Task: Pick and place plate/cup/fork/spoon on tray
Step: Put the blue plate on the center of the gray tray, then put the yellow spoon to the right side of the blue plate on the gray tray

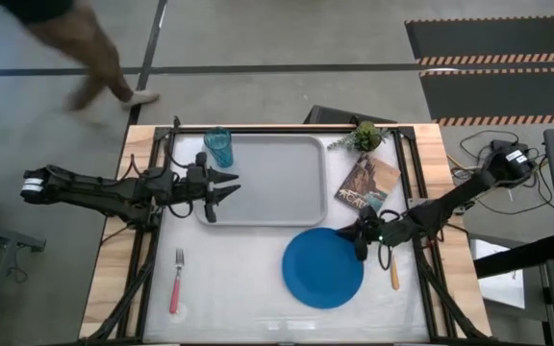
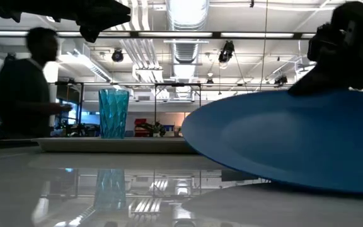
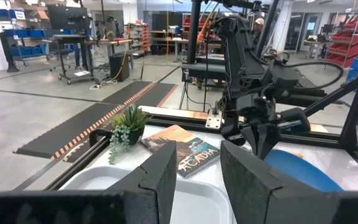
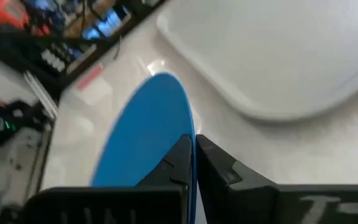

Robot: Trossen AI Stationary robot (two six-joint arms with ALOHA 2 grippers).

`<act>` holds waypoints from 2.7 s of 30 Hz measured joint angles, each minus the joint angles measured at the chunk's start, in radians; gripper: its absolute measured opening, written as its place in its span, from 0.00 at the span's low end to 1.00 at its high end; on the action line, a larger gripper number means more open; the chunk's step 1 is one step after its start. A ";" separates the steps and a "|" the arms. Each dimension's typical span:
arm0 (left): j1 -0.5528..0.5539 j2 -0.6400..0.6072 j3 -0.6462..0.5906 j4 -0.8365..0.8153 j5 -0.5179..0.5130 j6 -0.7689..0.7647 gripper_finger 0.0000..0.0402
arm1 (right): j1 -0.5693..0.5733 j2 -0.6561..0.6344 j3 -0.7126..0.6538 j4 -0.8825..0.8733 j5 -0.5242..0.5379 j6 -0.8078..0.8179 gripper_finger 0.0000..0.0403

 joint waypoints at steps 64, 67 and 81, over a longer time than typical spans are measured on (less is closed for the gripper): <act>0.000 -0.047 -0.011 0.076 -0.004 0.122 0.27 | -0.812 0.714 0.688 -0.010 -0.145 -0.459 0.07; 0.000 -0.048 -0.011 0.076 -0.004 0.122 0.27 | -0.812 0.723 0.693 -0.013 -0.130 -0.469 0.13; 0.000 -0.040 -0.012 0.072 -0.004 0.121 0.27 | -0.774 0.514 0.697 -0.220 -0.296 -0.511 0.26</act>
